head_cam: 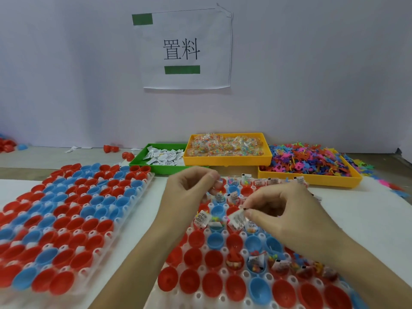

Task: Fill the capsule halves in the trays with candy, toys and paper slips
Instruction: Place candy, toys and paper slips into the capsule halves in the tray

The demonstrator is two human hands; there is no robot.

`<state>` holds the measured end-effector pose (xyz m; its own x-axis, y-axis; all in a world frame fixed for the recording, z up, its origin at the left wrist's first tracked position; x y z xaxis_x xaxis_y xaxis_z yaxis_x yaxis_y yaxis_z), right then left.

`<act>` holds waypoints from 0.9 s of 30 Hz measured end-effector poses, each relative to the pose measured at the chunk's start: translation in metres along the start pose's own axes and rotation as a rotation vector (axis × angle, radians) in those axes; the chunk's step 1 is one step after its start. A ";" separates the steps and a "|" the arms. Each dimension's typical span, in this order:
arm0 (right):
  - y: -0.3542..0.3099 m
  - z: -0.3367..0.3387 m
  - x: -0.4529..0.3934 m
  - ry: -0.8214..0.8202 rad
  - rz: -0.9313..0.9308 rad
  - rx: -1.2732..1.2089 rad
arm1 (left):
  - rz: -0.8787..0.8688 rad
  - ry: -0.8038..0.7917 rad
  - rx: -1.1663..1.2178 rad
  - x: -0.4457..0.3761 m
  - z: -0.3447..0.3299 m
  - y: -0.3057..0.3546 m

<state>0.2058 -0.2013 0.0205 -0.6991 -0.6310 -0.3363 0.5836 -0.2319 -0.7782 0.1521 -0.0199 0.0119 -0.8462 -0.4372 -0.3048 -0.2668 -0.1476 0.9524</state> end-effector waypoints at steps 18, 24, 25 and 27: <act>-0.003 -0.027 0.014 -0.365 0.067 0.284 | -0.079 0.181 -0.106 -0.004 0.015 0.000; -0.005 -0.033 0.016 -0.390 0.145 0.292 | -0.102 0.177 -0.149 -0.004 0.014 0.001; -0.005 -0.035 0.016 -0.397 0.150 0.300 | -0.102 0.179 -0.155 -0.004 0.014 0.001; -0.003 -0.038 0.016 -0.405 0.164 0.320 | -0.103 0.181 -0.158 -0.004 0.014 0.002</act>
<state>0.1775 -0.1826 -0.0020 -0.4104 -0.8979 -0.1593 0.8122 -0.2805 -0.5115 0.1481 -0.0060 0.0147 -0.7180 -0.5624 -0.4100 -0.2594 -0.3303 0.9075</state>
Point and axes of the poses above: each hand's wrist, its own x-axis away from the middle knuckle, its own z-axis out of the back of the hand, y = z × x, the point moved 5 cm from there along -x, towards the middle knuckle, and after that the axes turned 2 degrees about y, right-handed, at the moved point
